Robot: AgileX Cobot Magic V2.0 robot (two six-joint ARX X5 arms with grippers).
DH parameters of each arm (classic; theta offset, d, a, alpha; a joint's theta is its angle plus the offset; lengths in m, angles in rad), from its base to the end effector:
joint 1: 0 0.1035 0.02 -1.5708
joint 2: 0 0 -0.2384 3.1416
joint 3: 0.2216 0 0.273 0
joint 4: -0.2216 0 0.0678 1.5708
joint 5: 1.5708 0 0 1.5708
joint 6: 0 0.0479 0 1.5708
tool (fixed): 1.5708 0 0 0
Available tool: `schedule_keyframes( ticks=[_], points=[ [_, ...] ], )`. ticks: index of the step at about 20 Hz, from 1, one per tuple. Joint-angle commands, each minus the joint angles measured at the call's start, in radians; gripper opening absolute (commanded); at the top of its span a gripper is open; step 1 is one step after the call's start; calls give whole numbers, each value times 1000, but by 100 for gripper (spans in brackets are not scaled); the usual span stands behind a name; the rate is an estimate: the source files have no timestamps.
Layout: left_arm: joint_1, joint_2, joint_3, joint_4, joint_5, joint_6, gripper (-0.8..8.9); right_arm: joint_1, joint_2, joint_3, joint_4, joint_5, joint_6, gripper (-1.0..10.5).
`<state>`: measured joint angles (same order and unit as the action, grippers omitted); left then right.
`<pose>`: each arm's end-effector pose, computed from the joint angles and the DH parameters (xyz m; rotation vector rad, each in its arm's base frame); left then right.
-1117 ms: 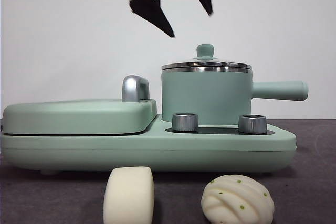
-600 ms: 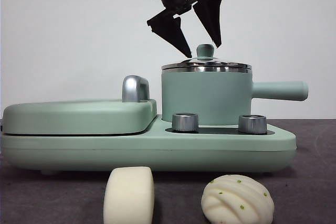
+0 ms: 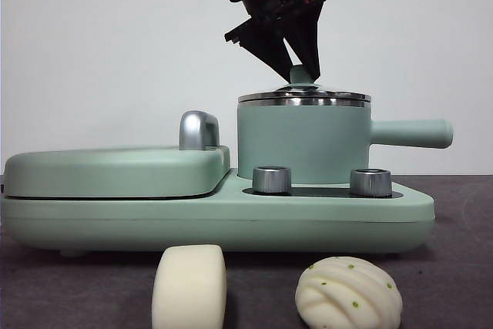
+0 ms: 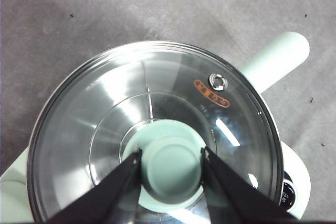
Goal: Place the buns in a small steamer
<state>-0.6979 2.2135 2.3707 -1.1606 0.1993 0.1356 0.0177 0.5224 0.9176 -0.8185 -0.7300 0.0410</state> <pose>0.3603 -0.3146 0.2985 0.3714 0.9490 -0.8880 0.1299 0.0342 0.3379 0.1896 0.4213 0.7282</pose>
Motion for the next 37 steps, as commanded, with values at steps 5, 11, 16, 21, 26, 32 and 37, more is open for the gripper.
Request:
schedule_keyframes(
  ticks=[5, 11, 16, 21, 26, 32, 37],
  points=[
    [-11, 35, 44, -8, 2, 14, 110, 1, 5, 13, 10, 0, -1, 441],
    [-6, 35, 151, -55, -1, 9, 110, 5, 35, 15, 9, 31, 19, 431],
    [13, 32, 229, -86, -21, 5, 109, 90, 151, 79, -59, 43, 37, 431],
    [83, -11, 236, -101, -24, 5, 109, 302, 332, 170, -103, 146, 115, 431],
    [200, -54, 236, -108, -24, -6, 109, 611, 536, 211, -85, 351, 250, 431],
    [335, -64, 236, -132, -23, -50, 109, 910, 818, 211, 60, 492, 367, 432],
    [394, -64, 236, -135, -23, -74, 109, 1031, 1054, 211, 116, 553, 397, 483]
  ],
)
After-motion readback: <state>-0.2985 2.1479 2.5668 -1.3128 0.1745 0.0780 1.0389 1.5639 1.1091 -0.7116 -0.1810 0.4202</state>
